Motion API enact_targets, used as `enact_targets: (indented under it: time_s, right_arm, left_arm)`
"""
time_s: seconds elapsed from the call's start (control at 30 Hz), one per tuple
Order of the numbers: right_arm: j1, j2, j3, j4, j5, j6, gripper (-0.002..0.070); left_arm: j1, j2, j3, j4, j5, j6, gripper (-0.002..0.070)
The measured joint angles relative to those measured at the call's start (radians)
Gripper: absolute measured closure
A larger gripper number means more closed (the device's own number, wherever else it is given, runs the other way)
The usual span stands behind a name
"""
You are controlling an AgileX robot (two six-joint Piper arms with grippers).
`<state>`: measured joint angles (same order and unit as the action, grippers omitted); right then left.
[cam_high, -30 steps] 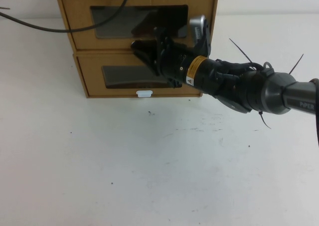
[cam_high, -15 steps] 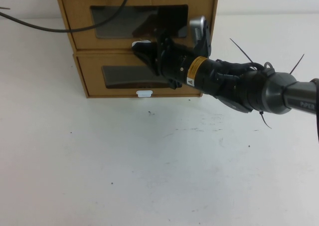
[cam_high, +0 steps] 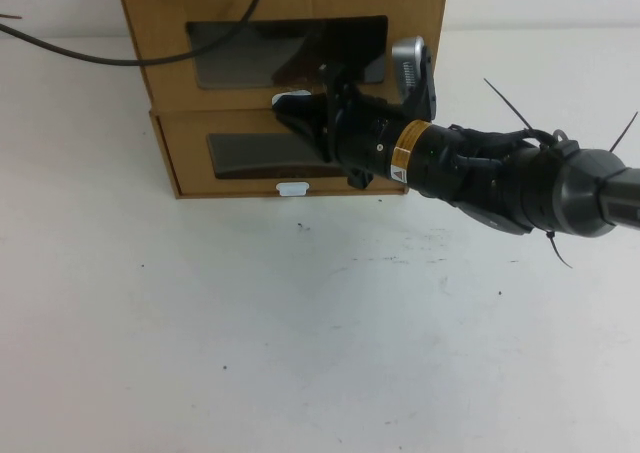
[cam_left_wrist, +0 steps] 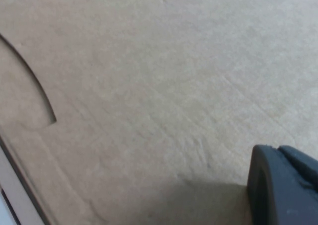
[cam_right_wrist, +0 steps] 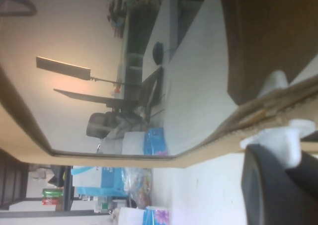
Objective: Open the shoe box
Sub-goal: 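Pull the top drawer of the cardboard box fully open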
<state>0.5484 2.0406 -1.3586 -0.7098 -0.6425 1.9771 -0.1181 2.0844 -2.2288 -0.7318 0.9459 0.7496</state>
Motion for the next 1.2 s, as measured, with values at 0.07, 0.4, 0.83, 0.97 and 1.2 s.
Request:
enact_targets:
  time_s: [0.07,0.4,0.83,0.97,1.2]
  right_arm:
    - [0.000,-0.007,0.010,-0.007,-0.002,0.001,0.0676]
    - [0.006,-0.050,0.075,-0.057,-0.026,0.031,0.0676]
    - [0.035,-0.126,0.204,-0.075,-0.082,0.035,0.0676]
    - [0.041,-0.146,0.232,-0.076,-0.084,0.035,0.0676]
    - [0.049,-0.208,0.316,-0.084,-0.094,0.035,0.0676]
  left_arm:
    - [0.000,0.000,0.000,0.000,0.002,0.000,0.0679]
    - [0.000,0.000,0.000,0.000,0.004,0.000,0.0680]
    - [0.000,0.000,0.000,0.000,0.005,0.000,0.0680]
    - [0.000,0.000,0.000,0.000,0.005,0.000,0.0680]
    - [0.000,0.000,0.000,0.000,0.005,0.000,0.0679]
